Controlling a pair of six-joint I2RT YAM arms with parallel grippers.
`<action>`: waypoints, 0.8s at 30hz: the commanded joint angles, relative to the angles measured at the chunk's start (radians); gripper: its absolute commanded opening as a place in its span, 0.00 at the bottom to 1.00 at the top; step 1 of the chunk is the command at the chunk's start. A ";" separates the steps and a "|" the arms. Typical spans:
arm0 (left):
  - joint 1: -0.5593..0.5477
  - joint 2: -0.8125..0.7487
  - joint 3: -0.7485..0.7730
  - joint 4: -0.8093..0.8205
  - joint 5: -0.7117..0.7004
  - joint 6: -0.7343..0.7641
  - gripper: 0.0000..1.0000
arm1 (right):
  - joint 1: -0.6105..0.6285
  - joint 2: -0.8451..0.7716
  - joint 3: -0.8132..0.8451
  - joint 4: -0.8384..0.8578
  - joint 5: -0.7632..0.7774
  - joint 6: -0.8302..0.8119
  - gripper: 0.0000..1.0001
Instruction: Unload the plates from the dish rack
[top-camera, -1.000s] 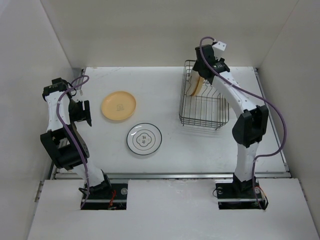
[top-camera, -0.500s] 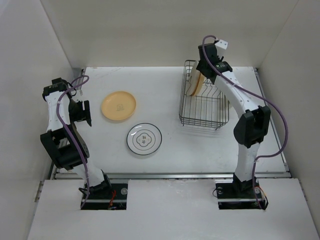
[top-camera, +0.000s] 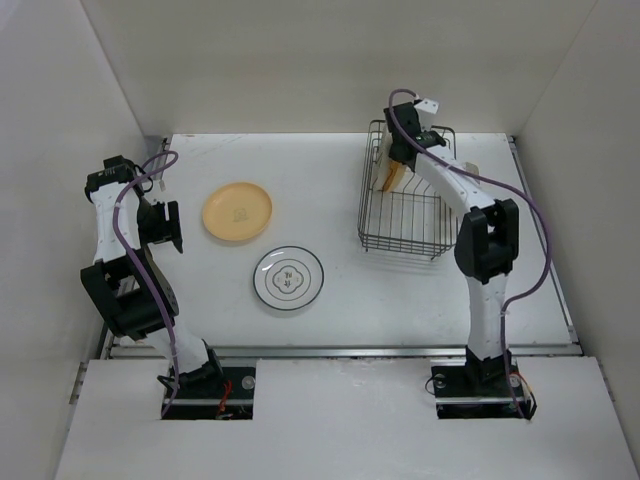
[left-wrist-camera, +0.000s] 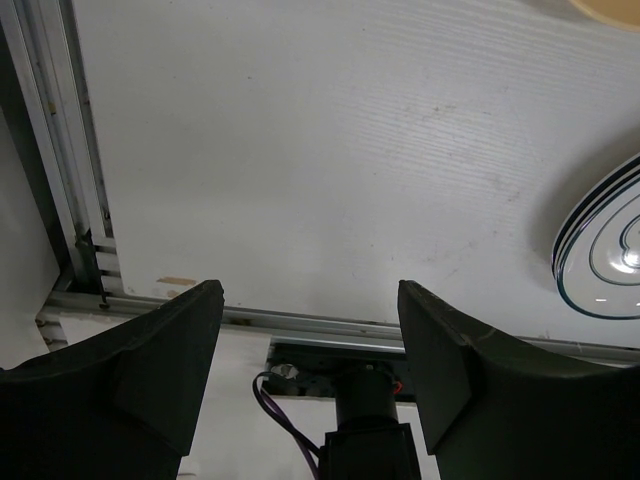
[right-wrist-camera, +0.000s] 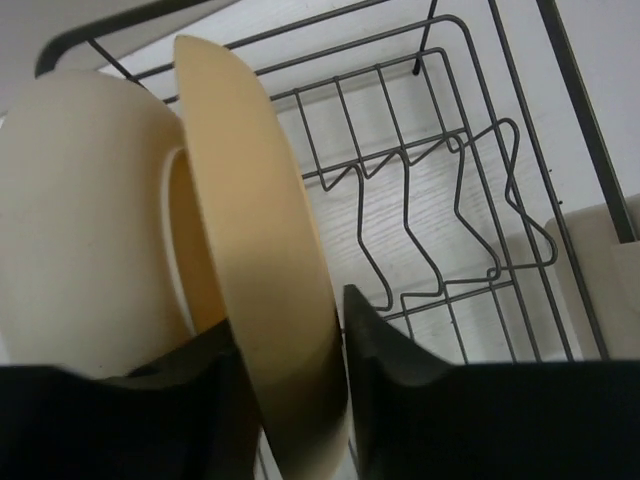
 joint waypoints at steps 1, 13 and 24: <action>-0.003 -0.039 -0.007 -0.028 -0.011 0.006 0.68 | -0.009 0.018 0.059 -0.028 0.004 -0.004 0.32; -0.003 -0.039 0.013 -0.037 -0.011 0.006 0.68 | 0.067 -0.157 0.145 0.071 0.375 -0.288 0.00; -0.003 -0.069 0.044 -0.057 0.213 0.095 0.79 | 0.123 -0.396 0.016 0.382 0.569 -0.527 0.00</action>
